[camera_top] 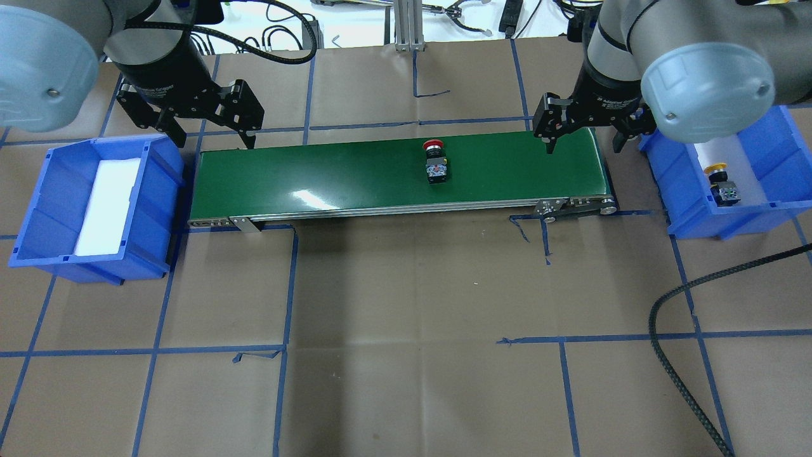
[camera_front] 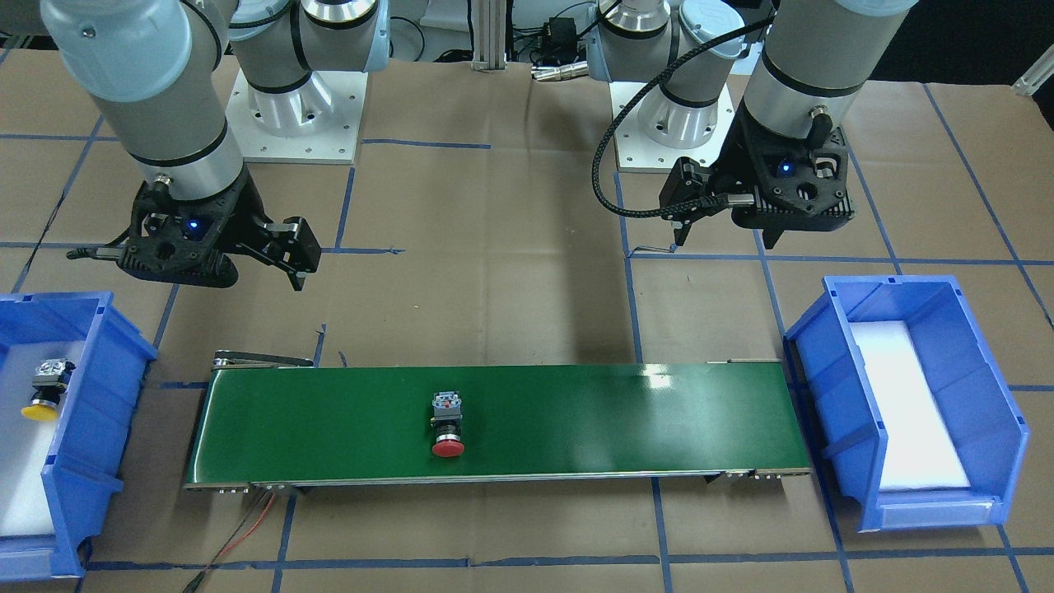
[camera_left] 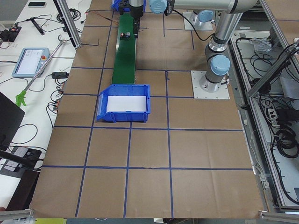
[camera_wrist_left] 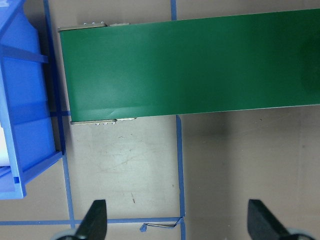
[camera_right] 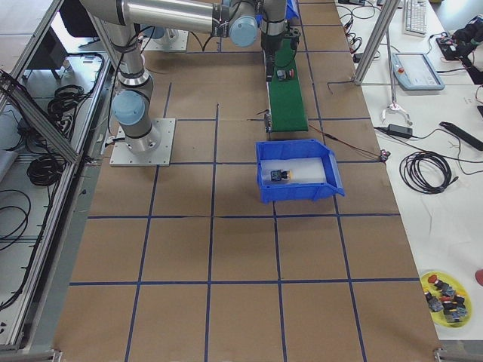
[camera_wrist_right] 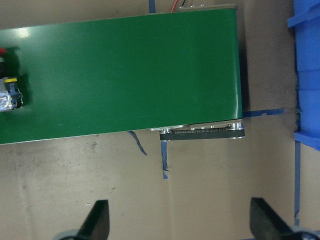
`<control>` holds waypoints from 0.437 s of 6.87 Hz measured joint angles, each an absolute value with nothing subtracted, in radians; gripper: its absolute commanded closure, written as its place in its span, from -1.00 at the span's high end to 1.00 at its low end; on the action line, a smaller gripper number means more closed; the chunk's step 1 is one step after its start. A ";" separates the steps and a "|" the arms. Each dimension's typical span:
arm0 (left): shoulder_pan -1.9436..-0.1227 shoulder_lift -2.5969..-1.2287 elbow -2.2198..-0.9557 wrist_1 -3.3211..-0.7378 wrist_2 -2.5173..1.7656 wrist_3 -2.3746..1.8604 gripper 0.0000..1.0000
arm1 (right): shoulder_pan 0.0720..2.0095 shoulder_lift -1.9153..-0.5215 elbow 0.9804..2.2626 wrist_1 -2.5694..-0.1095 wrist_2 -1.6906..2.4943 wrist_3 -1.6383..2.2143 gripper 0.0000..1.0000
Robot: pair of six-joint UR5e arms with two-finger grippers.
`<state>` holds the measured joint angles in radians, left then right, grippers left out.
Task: Transport two buttons from left to right
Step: 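Move the right gripper back over the belt above the red button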
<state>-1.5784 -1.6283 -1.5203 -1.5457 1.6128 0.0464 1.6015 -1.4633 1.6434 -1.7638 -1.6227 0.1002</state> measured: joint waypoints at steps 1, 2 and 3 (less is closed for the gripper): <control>-1.578 -1.627 -1.521 -1.545 1.612 0.048 1.00 | 1.607 -1.458 1.656 -1.766 -1.622 0.102 0.99; -1.578 -1.626 -1.521 -1.545 1.613 0.049 1.00 | 1.608 -1.455 1.670 -1.776 -1.618 0.102 0.99; -1.578 -1.625 -1.523 -1.546 1.614 0.051 1.00 | 1.609 -1.452 1.681 -1.799 -1.590 0.096 0.99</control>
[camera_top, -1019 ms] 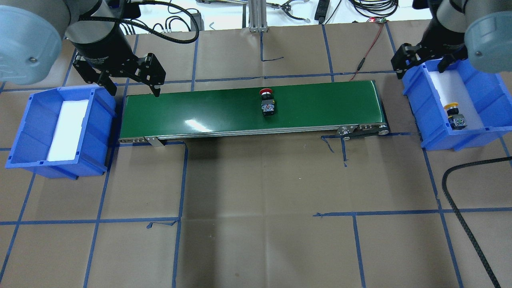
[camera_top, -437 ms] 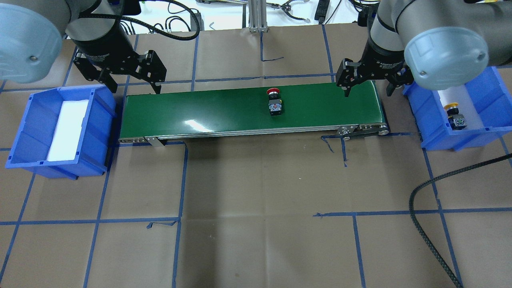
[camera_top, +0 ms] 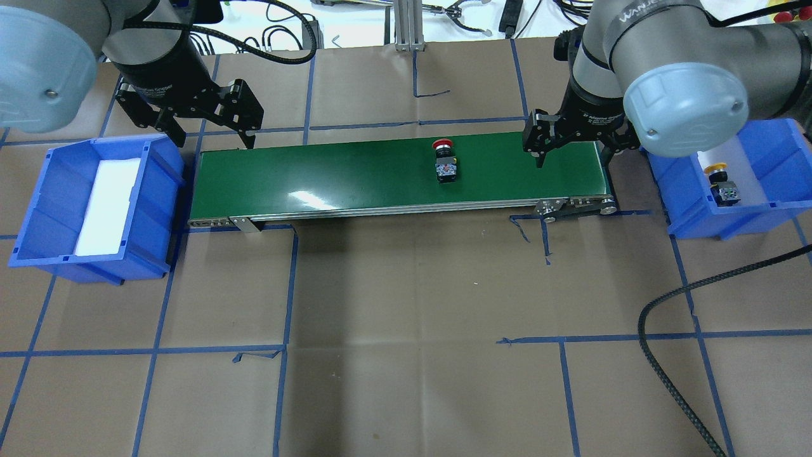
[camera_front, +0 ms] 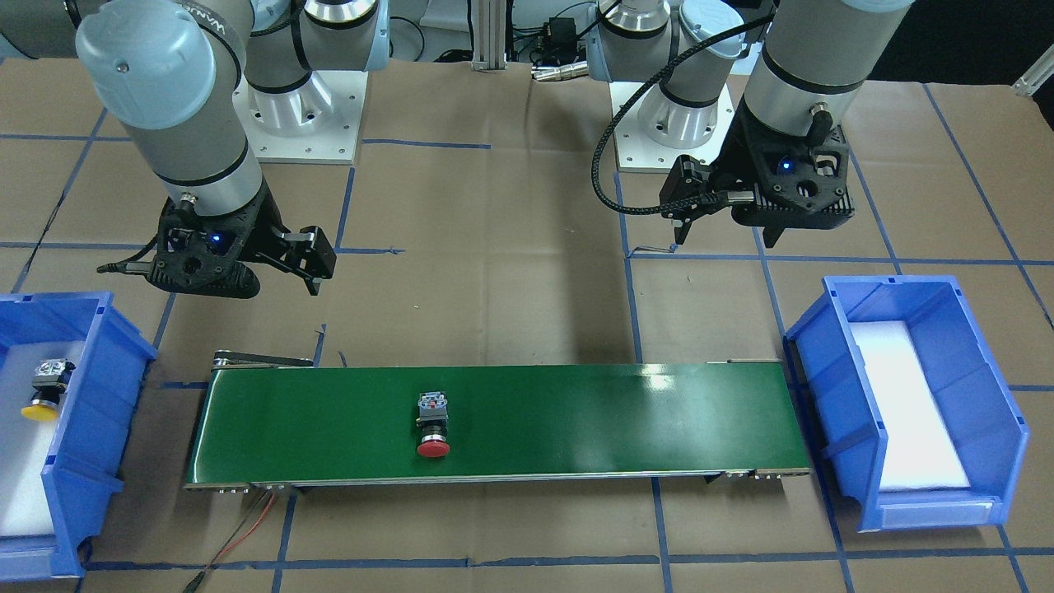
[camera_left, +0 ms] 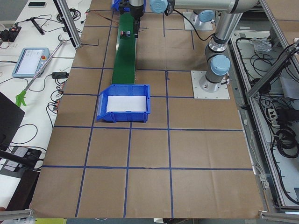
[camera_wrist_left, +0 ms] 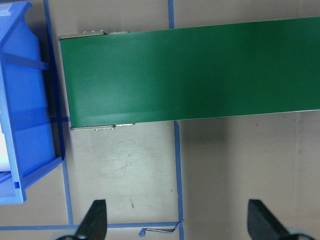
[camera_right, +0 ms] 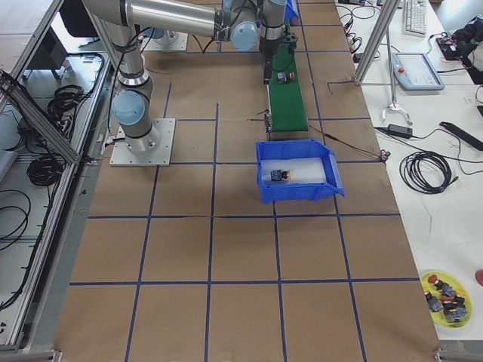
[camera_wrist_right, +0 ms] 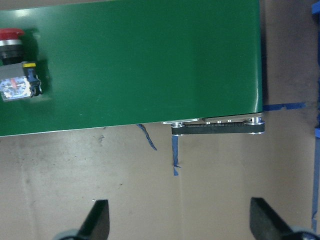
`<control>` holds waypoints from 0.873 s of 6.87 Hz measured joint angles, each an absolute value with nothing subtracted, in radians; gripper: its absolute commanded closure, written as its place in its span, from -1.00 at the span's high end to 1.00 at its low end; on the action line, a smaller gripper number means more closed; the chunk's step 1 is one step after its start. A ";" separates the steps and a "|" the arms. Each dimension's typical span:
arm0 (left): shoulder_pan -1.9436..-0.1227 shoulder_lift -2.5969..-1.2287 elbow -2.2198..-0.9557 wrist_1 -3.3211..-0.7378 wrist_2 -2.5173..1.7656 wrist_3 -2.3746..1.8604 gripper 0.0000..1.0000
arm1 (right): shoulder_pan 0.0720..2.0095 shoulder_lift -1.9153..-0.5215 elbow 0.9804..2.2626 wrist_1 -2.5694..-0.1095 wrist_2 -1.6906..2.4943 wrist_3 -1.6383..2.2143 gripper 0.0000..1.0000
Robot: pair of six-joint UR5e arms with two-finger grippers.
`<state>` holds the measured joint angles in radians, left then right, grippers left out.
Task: Transport two buttons from left to right
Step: 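Move the right gripper back over the belt above the red button, then lower the right gripper and grasp the red-capped button on the belt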
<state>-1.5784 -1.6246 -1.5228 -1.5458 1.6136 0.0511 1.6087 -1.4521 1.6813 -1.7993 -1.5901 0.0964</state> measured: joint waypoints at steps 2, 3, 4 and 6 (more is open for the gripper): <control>-1.578 -1.623 -1.529 -1.546 1.612 0.054 1.00 | 1.609 -1.449 1.703 -1.846 -1.542 0.067 0.99; -1.578 -1.623 -1.528 -1.546 1.611 0.058 1.00 | 1.609 -1.444 1.707 -1.864 -1.538 0.061 0.99; -1.578 -1.623 -1.528 -1.546 1.611 0.062 1.00 | 1.609 -1.433 1.709 -1.871 -1.536 0.057 0.99; -1.578 -1.622 -1.532 -1.547 1.608 0.068 1.00 | 1.609 -1.389 1.705 -1.933 -1.528 0.056 0.99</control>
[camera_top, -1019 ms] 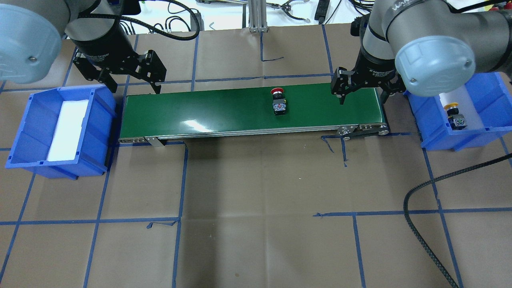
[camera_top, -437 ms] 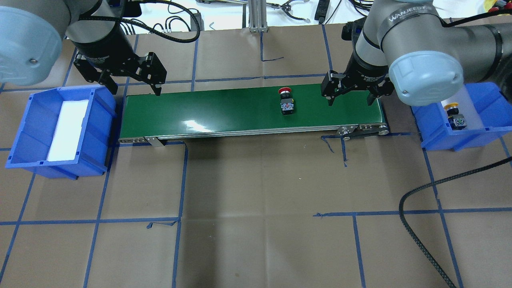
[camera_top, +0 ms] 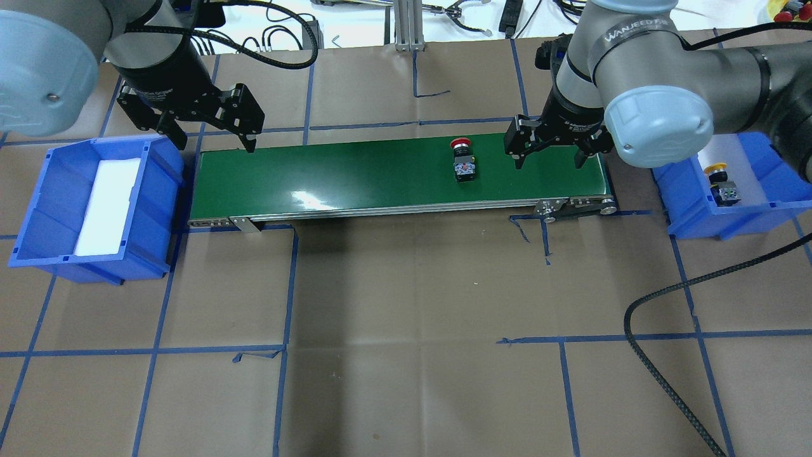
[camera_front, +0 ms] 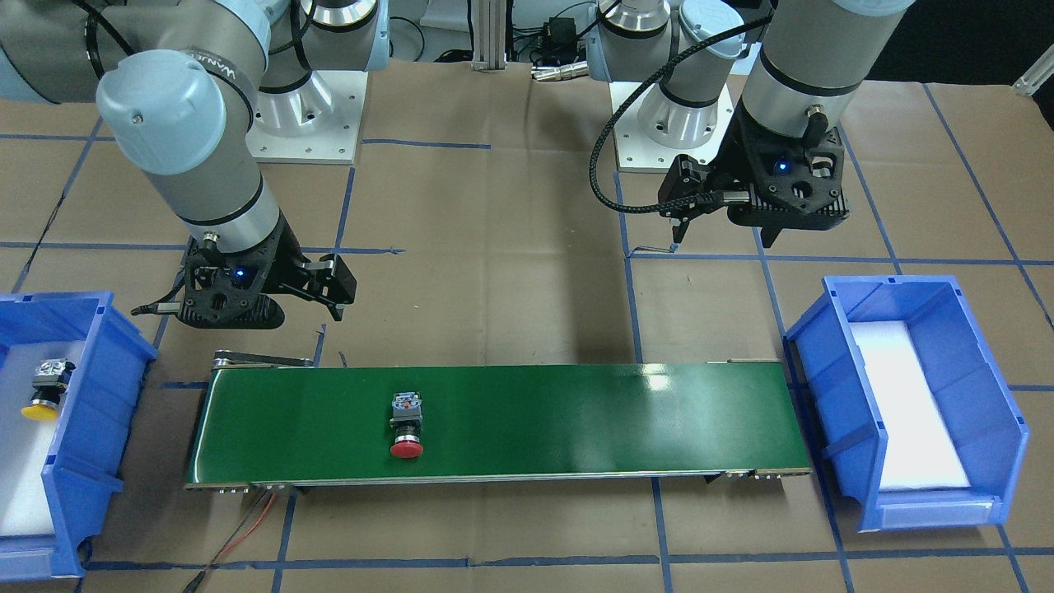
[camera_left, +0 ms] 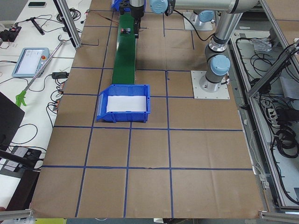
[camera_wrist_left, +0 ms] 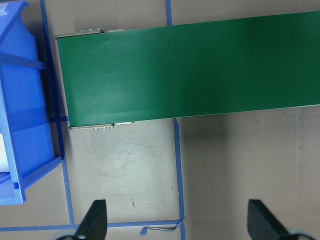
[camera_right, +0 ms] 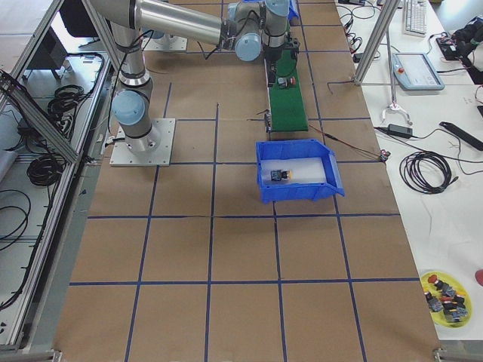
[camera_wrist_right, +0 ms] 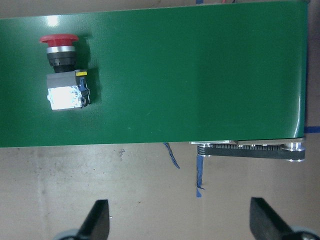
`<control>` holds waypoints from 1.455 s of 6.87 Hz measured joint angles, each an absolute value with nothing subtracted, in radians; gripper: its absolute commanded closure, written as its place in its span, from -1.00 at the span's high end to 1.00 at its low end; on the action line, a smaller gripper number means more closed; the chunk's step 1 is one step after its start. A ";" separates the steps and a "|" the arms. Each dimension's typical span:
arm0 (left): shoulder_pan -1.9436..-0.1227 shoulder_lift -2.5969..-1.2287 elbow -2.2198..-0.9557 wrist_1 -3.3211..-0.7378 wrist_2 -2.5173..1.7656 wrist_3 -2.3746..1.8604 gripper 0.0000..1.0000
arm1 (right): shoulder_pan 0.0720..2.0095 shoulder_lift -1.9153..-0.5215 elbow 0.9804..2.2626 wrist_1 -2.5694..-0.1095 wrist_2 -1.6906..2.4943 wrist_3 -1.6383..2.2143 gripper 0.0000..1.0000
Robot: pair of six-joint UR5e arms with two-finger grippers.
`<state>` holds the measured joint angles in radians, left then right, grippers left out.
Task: Transport two buttons from left to right
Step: 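Lower the right gripper and grasp the red-capped button on the belt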
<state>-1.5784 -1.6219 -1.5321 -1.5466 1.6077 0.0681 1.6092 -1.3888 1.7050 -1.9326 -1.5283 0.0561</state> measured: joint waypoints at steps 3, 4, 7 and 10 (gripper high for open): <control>-1.578 -1.597 -1.569 -1.550 1.569 0.072 1.00 | 1.610 -1.310 1.696 -2.037 -1.520 0.057 0.99; -1.576 -1.595 -1.575 -1.551 1.568 0.079 1.00 | 1.610 -1.283 1.687 -2.044 -1.520 0.063 0.99; -1.570 -1.593 -1.578 -1.560 1.580 0.105 1.00 | 1.623 -1.215 1.632 -2.047 -1.493 0.079 0.99; -1.567 -1.592 -1.578 -1.561 1.583 0.107 1.00 | 1.635 -1.147 1.591 -2.049 -1.458 0.081 0.99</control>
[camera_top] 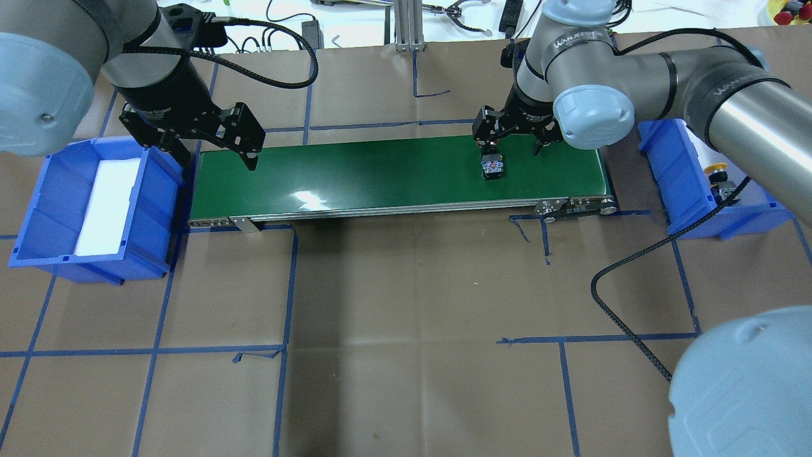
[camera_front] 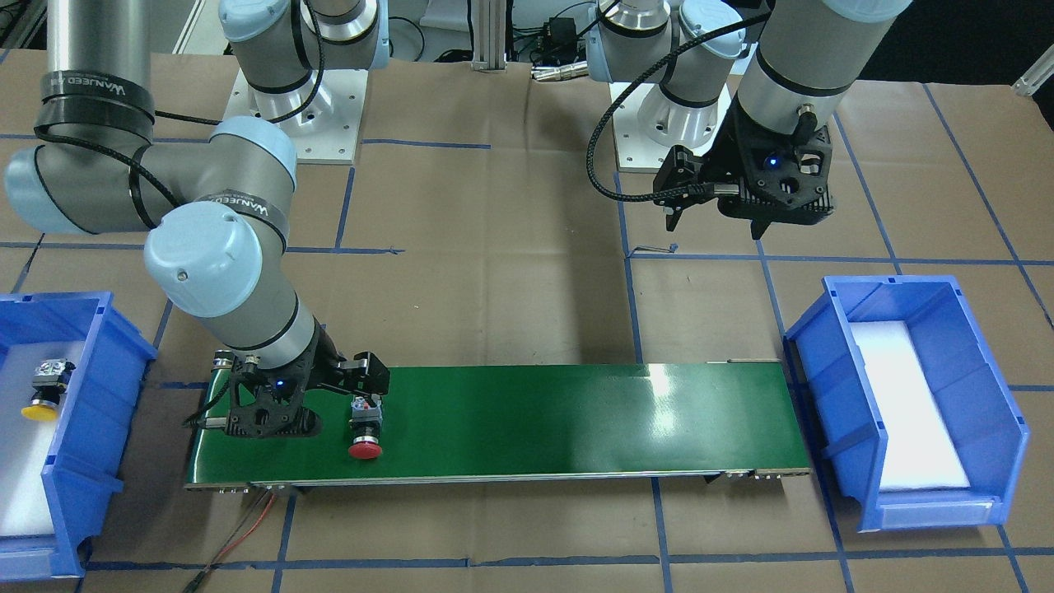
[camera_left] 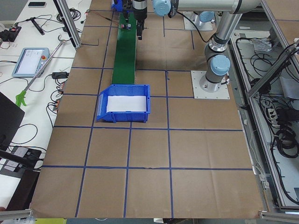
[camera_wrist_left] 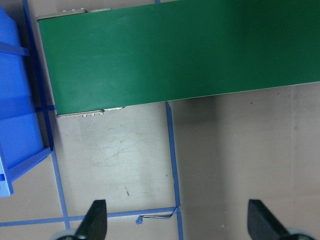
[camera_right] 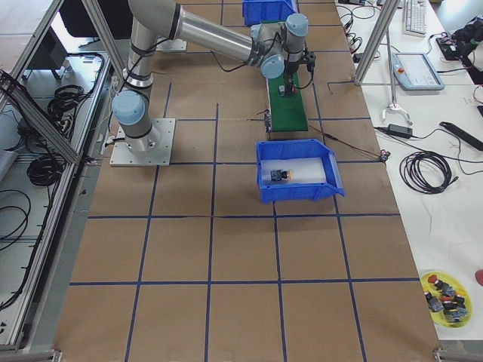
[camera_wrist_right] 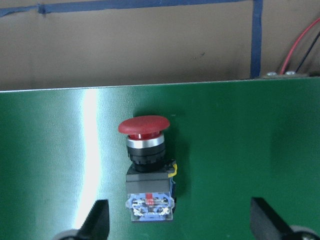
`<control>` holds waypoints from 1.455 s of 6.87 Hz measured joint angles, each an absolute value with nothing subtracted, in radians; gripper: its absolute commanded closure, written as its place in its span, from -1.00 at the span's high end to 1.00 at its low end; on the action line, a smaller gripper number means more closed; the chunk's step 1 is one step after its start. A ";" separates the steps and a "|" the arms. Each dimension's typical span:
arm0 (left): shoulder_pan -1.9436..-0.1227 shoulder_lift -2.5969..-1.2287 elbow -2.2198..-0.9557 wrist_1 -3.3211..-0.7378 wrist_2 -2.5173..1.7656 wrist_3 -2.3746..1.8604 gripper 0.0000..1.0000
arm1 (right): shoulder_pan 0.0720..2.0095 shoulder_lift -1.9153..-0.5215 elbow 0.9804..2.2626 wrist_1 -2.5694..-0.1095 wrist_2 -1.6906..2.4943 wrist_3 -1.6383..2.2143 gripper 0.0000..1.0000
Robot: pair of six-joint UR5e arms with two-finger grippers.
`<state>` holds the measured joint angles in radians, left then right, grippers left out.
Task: Transport two buttons from left to right
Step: 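Lower the right gripper and grasp the red-capped button on the belt, then lift the red button with the right gripper and carry it to the blue bin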
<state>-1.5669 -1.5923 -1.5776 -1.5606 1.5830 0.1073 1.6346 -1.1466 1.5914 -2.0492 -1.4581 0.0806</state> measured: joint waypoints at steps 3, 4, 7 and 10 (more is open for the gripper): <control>-1.565 -1.592 -1.576 -1.557 1.583 0.107 1.00 | 1.635 -1.105 1.590 -2.049 -1.456 0.079 0.31; -1.565 -1.592 -1.576 -1.556 1.583 0.107 1.00 | 1.635 -1.099 1.591 -2.046 -1.457 0.077 -0.30; -1.565 -1.592 -1.575 -1.554 1.582 0.107 1.00 | 1.634 -1.101 1.592 -2.011 -1.469 0.064 -0.90; -1.567 -1.592 -1.575 -1.552 1.579 0.107 1.00 | 1.627 -1.135 1.564 -1.939 -1.505 0.040 -0.93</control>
<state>-1.5674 -1.5923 -1.5745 -1.5525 1.5790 0.1070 1.6275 -1.1350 1.5643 -1.9394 -1.5045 0.0401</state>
